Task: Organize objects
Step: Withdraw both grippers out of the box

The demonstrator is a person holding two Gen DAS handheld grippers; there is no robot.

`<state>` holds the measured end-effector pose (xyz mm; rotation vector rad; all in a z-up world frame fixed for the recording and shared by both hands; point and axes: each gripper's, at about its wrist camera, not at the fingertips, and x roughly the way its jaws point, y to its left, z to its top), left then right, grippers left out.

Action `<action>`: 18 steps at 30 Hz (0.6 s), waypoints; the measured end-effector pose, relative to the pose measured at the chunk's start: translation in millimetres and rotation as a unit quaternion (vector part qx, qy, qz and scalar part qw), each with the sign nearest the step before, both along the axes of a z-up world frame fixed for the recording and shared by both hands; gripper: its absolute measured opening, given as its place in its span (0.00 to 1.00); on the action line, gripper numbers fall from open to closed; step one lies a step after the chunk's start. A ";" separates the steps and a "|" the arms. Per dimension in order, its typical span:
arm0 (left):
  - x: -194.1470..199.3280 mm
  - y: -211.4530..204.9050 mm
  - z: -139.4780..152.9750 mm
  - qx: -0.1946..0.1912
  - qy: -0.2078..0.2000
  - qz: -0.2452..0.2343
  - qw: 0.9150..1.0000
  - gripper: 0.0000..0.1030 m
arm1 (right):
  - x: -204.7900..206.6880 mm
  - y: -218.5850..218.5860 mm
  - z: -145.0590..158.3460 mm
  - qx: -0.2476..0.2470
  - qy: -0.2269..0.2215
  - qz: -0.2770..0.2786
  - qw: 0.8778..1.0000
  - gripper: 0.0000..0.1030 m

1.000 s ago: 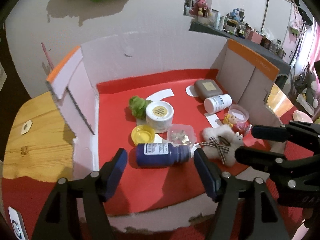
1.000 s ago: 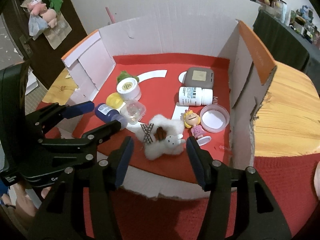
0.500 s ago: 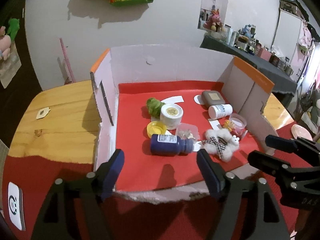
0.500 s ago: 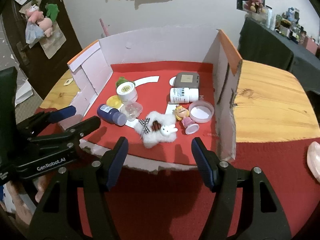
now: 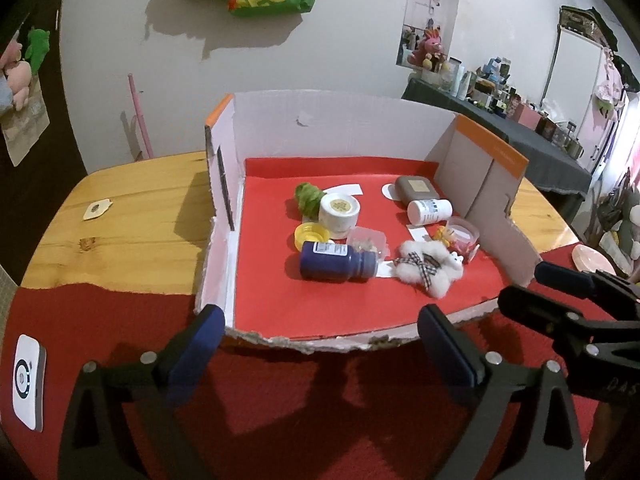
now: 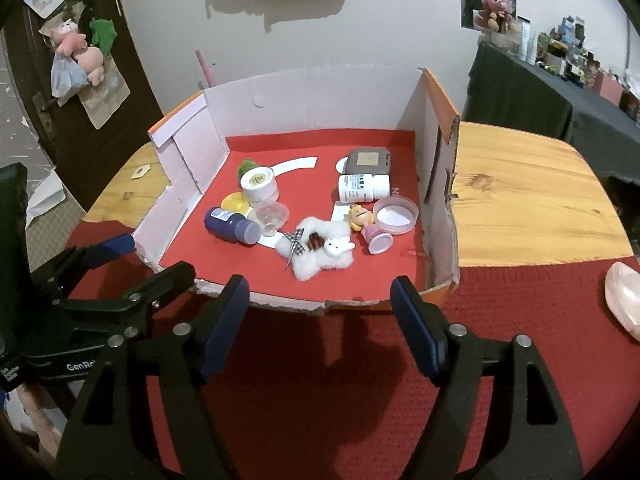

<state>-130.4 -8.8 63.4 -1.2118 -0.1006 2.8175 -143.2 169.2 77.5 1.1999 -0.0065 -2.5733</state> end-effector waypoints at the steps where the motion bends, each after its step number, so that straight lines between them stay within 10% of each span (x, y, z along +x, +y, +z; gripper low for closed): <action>1: -0.3 -0.2 -0.2 0.001 -0.001 0.000 1.000 0.99 | 1.1 -0.4 0.2 0.003 0.002 -0.001 1.000 0.71; 18: 0.4 -2.2 -8.5 -0.004 -0.008 -0.002 1.000 1.00 | -0.4 1.8 -4.7 0.000 -0.005 -0.002 1.000 0.75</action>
